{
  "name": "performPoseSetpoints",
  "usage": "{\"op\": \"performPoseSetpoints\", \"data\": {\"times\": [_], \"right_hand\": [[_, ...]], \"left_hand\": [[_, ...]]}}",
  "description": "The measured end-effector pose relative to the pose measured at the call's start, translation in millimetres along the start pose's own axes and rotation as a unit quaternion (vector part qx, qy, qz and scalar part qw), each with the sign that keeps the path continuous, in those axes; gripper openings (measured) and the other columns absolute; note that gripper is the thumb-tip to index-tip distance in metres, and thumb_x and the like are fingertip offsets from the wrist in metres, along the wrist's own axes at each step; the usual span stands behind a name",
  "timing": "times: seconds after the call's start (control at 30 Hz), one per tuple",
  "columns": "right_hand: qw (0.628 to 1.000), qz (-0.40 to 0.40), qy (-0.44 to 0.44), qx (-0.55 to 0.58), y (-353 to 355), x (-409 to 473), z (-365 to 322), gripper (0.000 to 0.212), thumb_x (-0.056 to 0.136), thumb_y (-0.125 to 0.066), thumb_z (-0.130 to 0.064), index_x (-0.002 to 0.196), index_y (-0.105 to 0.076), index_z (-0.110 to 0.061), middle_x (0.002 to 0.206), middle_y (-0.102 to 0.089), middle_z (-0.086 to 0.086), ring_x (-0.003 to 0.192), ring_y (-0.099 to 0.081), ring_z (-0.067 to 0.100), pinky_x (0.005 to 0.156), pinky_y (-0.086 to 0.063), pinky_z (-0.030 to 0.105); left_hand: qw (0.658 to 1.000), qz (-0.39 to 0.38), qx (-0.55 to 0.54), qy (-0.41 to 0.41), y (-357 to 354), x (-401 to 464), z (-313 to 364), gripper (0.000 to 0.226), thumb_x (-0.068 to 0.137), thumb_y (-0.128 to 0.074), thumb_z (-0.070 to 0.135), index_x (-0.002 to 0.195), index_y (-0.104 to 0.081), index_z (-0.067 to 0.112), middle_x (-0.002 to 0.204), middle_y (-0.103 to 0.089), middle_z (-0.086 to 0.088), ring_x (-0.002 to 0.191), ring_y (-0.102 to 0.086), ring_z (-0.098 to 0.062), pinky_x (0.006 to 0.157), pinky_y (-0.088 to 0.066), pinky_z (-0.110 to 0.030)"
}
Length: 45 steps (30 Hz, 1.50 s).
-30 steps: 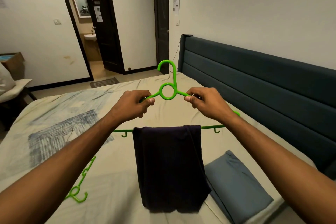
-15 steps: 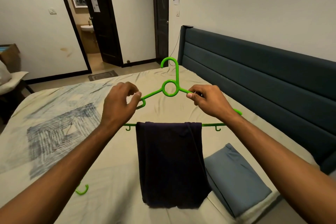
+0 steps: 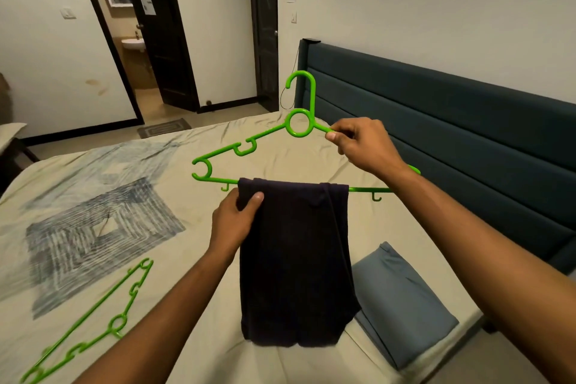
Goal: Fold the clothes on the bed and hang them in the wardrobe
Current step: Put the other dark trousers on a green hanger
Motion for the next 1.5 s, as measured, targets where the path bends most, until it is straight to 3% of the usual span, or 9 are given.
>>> {"op": "performPoseSetpoints", "data": {"times": [0.33, 0.5, 0.67, 0.83, 0.97, 1.2, 1.27, 1.37, 1.5], "right_hand": [[0.990, 0.130, 0.042, 0.017, 84.3, 84.4, 3.8, 0.020, 0.090, -0.064, -0.035, 0.092, -0.076, -0.019, 0.065, -0.066, -0.002, 0.065, -0.065, 0.022, 0.072, -0.056, 0.048], [0.978, 0.190, 0.075, 0.035, 129.9, 110.7, -17.6, 0.023, 0.090, -0.063, -0.039, 0.097, -0.076, -0.022, 0.066, -0.066, -0.008, 0.062, -0.061, 0.009, 0.072, -0.056, 0.048], [0.974, 0.200, 0.103, 0.030, 128.6, 102.1, -40.3, 0.024, 0.092, -0.063, -0.038, 0.099, -0.076, -0.021, 0.071, -0.066, -0.006, 0.068, -0.064, 0.011, 0.073, -0.057, 0.043], [0.984, 0.145, 0.090, 0.051, 72.2, 53.0, -44.3, 0.016, 0.091, -0.064, -0.035, 0.093, -0.074, -0.023, 0.067, -0.064, -0.008, 0.064, -0.061, 0.015, 0.067, -0.056, 0.042], [0.996, 0.061, 0.027, 0.060, -23.2, -16.0, -20.4, 0.018, 0.090, -0.065, -0.038, 0.092, -0.073, -0.022, 0.067, -0.067, -0.004, 0.064, -0.063, 0.018, 0.067, -0.054, 0.040], [0.984, -0.126, -0.090, 0.093, -194.6, -160.6, 10.6, 0.012, 0.092, -0.065, -0.034, 0.095, -0.073, -0.025, 0.073, -0.070, -0.008, 0.073, -0.065, 0.016, 0.073, -0.053, 0.035], [0.975, -0.158, -0.113, 0.108, -224.8, -195.5, 14.8, 0.010, 0.093, -0.064, -0.033, 0.090, -0.071, -0.026, 0.068, -0.067, -0.012, 0.067, -0.062, 0.007, 0.067, -0.050, 0.031], [0.969, -0.188, -0.115, 0.113, -261.6, -241.4, 13.6, 0.009, 0.094, -0.064, -0.031, 0.086, -0.067, -0.027, 0.067, -0.064, -0.011, 0.065, -0.059, 0.008, 0.064, -0.046, 0.031], [0.970, -0.197, -0.104, 0.095, -283.2, -275.1, 13.2, 0.009, 0.094, -0.063, -0.031, 0.085, -0.062, -0.030, 0.068, -0.064, -0.010, 0.065, -0.059, 0.009, 0.065, -0.048, 0.033]], "left_hand": [[0.995, 0.046, -0.011, -0.088, -13.1, 131.5, 120.5, 0.026, 0.088, -0.063, 0.046, 0.090, -0.073, 0.022, 0.085, -0.073, 0.004, 0.083, -0.066, -0.019, 0.085, -0.056, -0.046], [0.985, 0.060, -0.086, -0.136, -5.1, 159.2, 188.5, 0.014, 0.095, -0.064, 0.033, 0.099, -0.074, 0.023, 0.094, -0.074, 0.003, 0.093, -0.068, -0.016, 0.091, -0.057, -0.041], [0.980, 0.028, -0.110, -0.161, 14.6, 154.3, 193.6, 0.017, 0.100, -0.059, 0.029, 0.106, -0.071, 0.020, 0.095, -0.073, 0.006, 0.095, -0.069, -0.010, 0.084, -0.057, -0.033], [0.981, -0.032, -0.127, -0.142, 35.4, 118.0, 117.8, 0.013, 0.100, -0.059, 0.027, 0.095, -0.071, 0.026, 0.094, -0.071, 0.008, 0.092, -0.065, -0.009, 0.082, -0.052, -0.031], [0.992, -0.061, -0.099, -0.057, 50.7, 57.5, -2.7, 0.015, 0.100, -0.059, 0.020, 0.089, -0.070, 0.019, 0.078, -0.066, 0.011, 0.078, -0.058, -0.002, 0.071, -0.049, -0.023], [0.980, -0.147, -0.045, 0.123, 76.8, -52.5, -203.6, 0.015, 0.099, -0.058, 0.010, 0.100, -0.073, 0.008, 0.083, -0.075, 0.008, 0.084, -0.065, -0.006, 0.077, -0.053, -0.024], [0.976, -0.161, -0.027, 0.145, 81.6, -78.4, -236.6, 0.017, 0.099, -0.058, 0.009, 0.095, -0.073, 0.014, 0.078, -0.073, 0.011, 0.077, -0.064, 0.001, 0.075, -0.050, -0.024], [0.968, -0.168, -0.012, 0.187, 87.9, -116.8, -281.2, 0.020, 0.100, -0.054, 0.005, 0.097, -0.071, 0.016, 0.070, -0.071, 0.019, 0.067, -0.061, 0.011, 0.063, -0.045, -0.008], [0.963, -0.168, 0.000, 0.211, 88.9, -149.1, -319.4, 0.019, 0.100, -0.054, 0.003, 0.109, -0.069, 0.009, 0.072, -0.072, 0.016, 0.068, -0.062, 0.008, 0.064, -0.045, -0.008]]}}
Point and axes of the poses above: each hand's wrist, its own x-axis towards the middle knuckle, its own y-axis out of the back of the hand, z = x × y, the point moved 5 cm from there along x, towards the middle knuckle
